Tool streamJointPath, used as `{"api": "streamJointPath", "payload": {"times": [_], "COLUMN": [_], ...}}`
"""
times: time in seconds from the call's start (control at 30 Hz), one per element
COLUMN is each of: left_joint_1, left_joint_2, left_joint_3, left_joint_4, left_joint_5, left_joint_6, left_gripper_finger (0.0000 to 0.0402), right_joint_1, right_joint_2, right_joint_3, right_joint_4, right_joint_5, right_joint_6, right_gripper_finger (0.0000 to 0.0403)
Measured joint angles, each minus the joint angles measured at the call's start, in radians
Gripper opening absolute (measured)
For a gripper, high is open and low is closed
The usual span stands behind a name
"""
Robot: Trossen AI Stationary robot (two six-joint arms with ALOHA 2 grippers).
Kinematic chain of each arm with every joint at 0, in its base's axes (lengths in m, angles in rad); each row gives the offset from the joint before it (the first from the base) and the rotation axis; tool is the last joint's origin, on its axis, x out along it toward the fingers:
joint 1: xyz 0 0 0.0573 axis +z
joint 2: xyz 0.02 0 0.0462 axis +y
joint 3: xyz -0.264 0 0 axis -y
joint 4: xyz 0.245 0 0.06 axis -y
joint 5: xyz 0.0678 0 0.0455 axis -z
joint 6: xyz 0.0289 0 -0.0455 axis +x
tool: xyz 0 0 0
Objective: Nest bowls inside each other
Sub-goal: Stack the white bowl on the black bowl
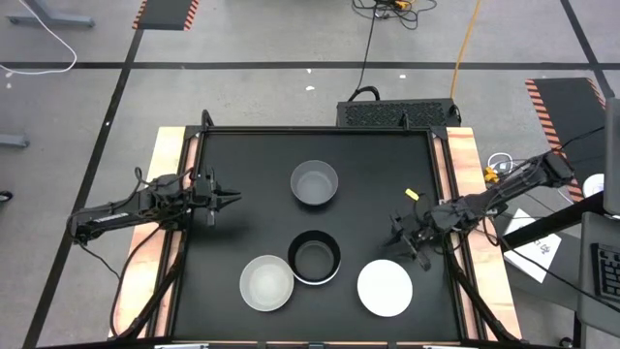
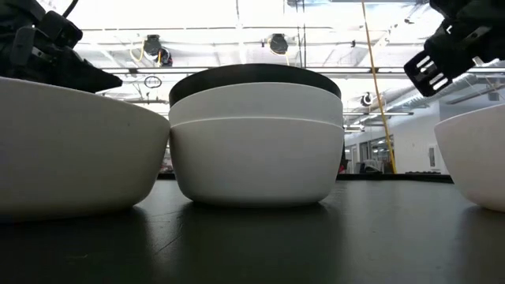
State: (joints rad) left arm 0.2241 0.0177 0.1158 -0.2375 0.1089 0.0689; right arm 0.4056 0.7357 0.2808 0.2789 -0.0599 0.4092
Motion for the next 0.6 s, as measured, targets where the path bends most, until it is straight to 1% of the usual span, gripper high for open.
{"api": "streamJointPath", "payload": {"times": [0.17, 0.33, 0.47, 0.6], "left_joint_1": [0.0, 0.0, 0.0, 0.0], "left_joint_2": [0.0, 0.0, 0.0, 0.0], "left_joint_3": [0.0, 0.0, 0.0, 0.0], "left_joint_4": [-0.001, -0.001, -0.001, -0.001], "left_joint_5": [0.0, 0.0, 0.0, 0.0], "left_joint_6": [0.0, 0.0, 0.0, 0.0], "left_gripper_finger": [0.006, 0.006, 0.006, 0.006], "right_joint_1": [0.063, 0.092, 0.112, 0.129], "right_joint_2": [0.093, 0.2, 0.254, 0.276], "right_joint_3": [0.148, 0.265, 0.3, 0.301], "right_joint_4": [-0.26, -0.473, -0.542, -0.547], "right_joint_5": [0.078, 0.089, 0.082, 0.06], "right_joint_6": [0.087, 0.177, 0.242, 0.295], "right_gripper_finger": [0.0141, 0.0141, 0.0141, 0.0141]}}
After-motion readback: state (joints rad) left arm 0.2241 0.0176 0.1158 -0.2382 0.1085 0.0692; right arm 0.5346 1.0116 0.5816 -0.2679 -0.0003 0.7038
